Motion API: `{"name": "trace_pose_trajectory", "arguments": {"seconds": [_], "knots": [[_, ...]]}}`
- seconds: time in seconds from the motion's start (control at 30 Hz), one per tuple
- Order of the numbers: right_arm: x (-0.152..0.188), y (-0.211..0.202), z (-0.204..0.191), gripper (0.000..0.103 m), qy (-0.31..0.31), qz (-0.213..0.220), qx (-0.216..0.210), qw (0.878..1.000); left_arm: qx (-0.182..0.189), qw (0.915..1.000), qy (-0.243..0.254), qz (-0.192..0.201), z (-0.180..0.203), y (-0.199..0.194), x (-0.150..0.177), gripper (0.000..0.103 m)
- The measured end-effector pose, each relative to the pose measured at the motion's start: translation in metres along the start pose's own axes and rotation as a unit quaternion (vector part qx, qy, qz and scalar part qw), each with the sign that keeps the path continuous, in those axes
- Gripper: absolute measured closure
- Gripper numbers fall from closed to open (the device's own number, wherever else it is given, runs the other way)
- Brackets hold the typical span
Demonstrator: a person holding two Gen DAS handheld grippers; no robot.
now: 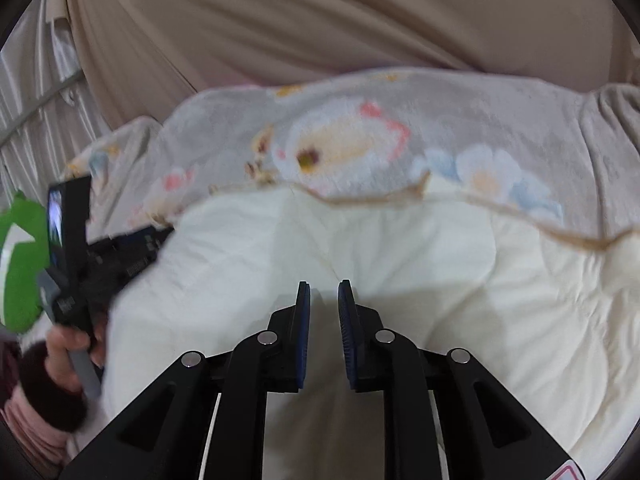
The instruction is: Fold large clothes
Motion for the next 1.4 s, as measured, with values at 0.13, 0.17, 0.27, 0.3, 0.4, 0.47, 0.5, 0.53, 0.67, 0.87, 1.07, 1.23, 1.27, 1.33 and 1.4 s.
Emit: {"name": "trace_pose_trajectory", "arguments": {"seconds": [0.13,0.17,0.27,0.3,0.4,0.47,0.5,0.53,0.67,0.87,1.07,1.23,1.27,1.33,1.4], "knots": [[-0.021,0.030,-0.016,0.086,-0.011,-0.018,-0.008,1.000,0.082,0.9962,0.019,0.022,0.033,-0.043,-0.006,0.045],[-0.019,0.045,-0.018,0.086,-0.007,-0.036,-0.011,0.999,0.085,0.9954,0.037,0.024,0.045,-0.046,-0.004,0.044],[-0.003,0.086,-0.018,0.092,-0.016,-0.076,0.013,0.997,0.064,0.9950,0.077,0.006,0.072,-0.026,0.008,0.043],[-0.002,0.087,-0.018,0.092,-0.016,-0.075,0.015,0.997,0.057,0.9954,0.077,-0.004,0.074,-0.013,0.013,0.043],[-0.005,0.086,-0.016,0.092,-0.010,-0.080,0.010,0.997,0.056,0.9961,0.068,-0.005,0.072,-0.001,0.016,0.042],[-0.008,0.075,-0.011,0.093,0.009,-0.061,-0.002,0.998,0.052,0.9960,0.072,-0.003,0.070,-0.001,0.016,0.042],[-0.009,0.060,-0.009,0.091,0.021,-0.040,-0.011,0.999,0.055,0.9960,0.070,-0.002,0.067,-0.001,0.016,0.042],[-0.010,0.045,-0.008,0.090,0.028,-0.025,-0.019,0.999,0.058,0.9962,0.065,-0.001,0.066,-0.006,0.016,0.042],[-0.001,-0.007,-0.011,0.090,0.010,-0.009,-0.004,1.000,0.057,0.9978,0.029,0.013,0.030,-0.042,0.018,0.037],[0.041,0.003,-0.008,0.090,0.000,-0.077,0.007,0.997,0.061,0.9934,-0.091,-0.033,-0.063,-0.058,0.044,0.015],[0.059,0.021,-0.014,0.090,-0.034,-0.049,0.029,0.998,0.137,0.9629,-0.206,-0.109,-0.111,-0.023,0.091,0.009],[0.056,0.020,-0.015,0.090,-0.036,-0.047,0.030,0.998,0.205,0.9550,-0.183,-0.111,-0.086,-0.017,0.090,0.005],[0.052,0.018,-0.013,0.090,-0.024,-0.052,0.024,0.998,0.207,0.9542,-0.181,-0.118,-0.081,-0.015,0.089,0.005],[0.040,0.012,-0.011,0.090,-0.004,-0.050,0.013,0.999,0.189,0.9602,-0.171,-0.114,-0.074,-0.016,0.087,0.014],[0.031,0.015,-0.013,0.090,-0.008,-0.048,0.025,0.999,0.187,0.9612,-0.170,-0.111,-0.071,-0.021,0.083,0.035]]}}
Point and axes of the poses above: each gripper's, at about its wrist camera, not at the fingertips, and y roughly the way its jaws point, z to its right, x to its underside, the point moved 1 cm from there along y, roughly the way its jaws point, and after that the axes turned 2 degrees about -y, right-handed, at the moved point
